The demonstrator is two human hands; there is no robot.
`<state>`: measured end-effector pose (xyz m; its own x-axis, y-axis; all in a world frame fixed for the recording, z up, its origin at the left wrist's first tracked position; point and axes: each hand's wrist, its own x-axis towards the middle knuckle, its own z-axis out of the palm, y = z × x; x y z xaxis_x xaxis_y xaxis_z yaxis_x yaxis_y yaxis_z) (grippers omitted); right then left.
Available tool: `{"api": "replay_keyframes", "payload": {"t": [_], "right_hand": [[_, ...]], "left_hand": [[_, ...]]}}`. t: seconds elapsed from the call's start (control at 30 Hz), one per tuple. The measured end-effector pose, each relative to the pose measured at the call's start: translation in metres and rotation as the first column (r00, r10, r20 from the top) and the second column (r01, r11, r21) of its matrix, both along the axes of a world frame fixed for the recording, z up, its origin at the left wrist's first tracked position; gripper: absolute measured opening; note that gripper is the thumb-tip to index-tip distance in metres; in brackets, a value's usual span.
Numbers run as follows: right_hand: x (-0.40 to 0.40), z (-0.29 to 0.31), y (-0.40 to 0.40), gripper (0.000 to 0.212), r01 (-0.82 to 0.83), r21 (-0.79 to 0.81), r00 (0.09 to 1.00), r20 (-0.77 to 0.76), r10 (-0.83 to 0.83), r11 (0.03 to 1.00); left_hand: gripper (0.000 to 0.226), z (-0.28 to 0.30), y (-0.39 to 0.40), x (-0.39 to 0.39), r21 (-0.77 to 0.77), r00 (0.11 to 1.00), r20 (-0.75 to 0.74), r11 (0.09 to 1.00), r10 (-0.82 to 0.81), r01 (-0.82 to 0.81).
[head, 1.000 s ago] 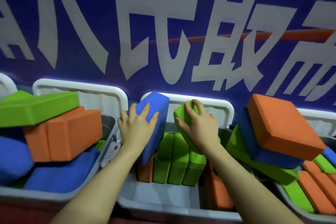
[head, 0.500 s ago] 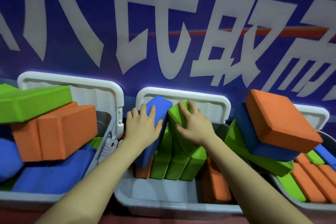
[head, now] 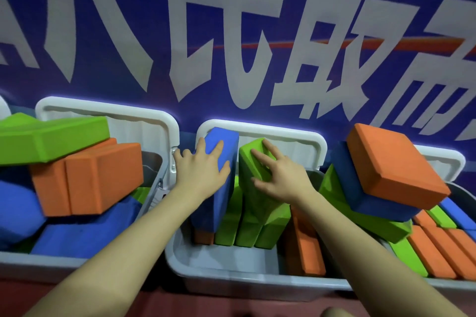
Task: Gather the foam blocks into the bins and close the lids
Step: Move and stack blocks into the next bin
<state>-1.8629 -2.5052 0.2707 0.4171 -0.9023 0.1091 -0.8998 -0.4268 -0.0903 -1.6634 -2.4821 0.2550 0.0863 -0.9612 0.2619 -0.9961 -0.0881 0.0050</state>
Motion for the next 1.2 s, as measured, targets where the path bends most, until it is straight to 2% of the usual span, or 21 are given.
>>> {"api": "replay_keyframes", "payload": {"t": [0.1,0.43,0.6,0.73,0.83,0.97,1.1,1.2], "right_hand": [[0.003,0.008,0.012,0.07,0.082,0.027,0.992,0.099,-0.084,0.996],[0.016,-0.012,0.049,0.071,0.125,0.17,0.967,0.198,-0.159,0.977],[0.032,-0.038,0.051,0.07,0.135,0.198,0.964,0.199,-0.174,0.971],[0.042,-0.066,0.053,0.068,0.165,0.242,0.941,0.252,-0.226,0.956],[0.046,-0.089,0.057,0.068,0.192,0.264,0.933,0.249,-0.259,0.945],[0.042,-0.11,0.056,0.066,0.228,0.275,0.919,0.254,-0.3,0.934],[0.05,-0.123,0.049,0.067,0.218,0.269,0.927,0.243,-0.285,0.938],[0.055,-0.139,0.051,0.067,0.208,0.264,0.934,0.231,-0.271,0.942]], "left_hand": [[0.059,0.006,0.009,-0.002,0.013,0.998,-0.012,0.998,0.054,-0.054],[0.062,-0.037,0.045,0.006,0.144,0.996,-0.023,0.986,0.087,-0.083],[0.067,-0.058,0.045,0.013,0.191,0.999,-0.022,0.981,0.033,-0.028],[0.071,-0.072,0.047,0.021,0.208,0.992,-0.123,0.977,-0.012,0.038],[0.088,-0.097,0.054,0.026,0.23,0.976,-0.2,0.964,-0.089,0.135],[0.072,-0.131,0.054,0.038,0.135,0.958,-0.247,0.973,-0.148,0.186],[0.085,-0.129,0.046,0.027,0.216,0.956,-0.251,0.954,-0.15,0.206],[0.074,-0.139,0.043,0.02,0.205,0.944,-0.292,0.955,-0.151,0.216]]}}
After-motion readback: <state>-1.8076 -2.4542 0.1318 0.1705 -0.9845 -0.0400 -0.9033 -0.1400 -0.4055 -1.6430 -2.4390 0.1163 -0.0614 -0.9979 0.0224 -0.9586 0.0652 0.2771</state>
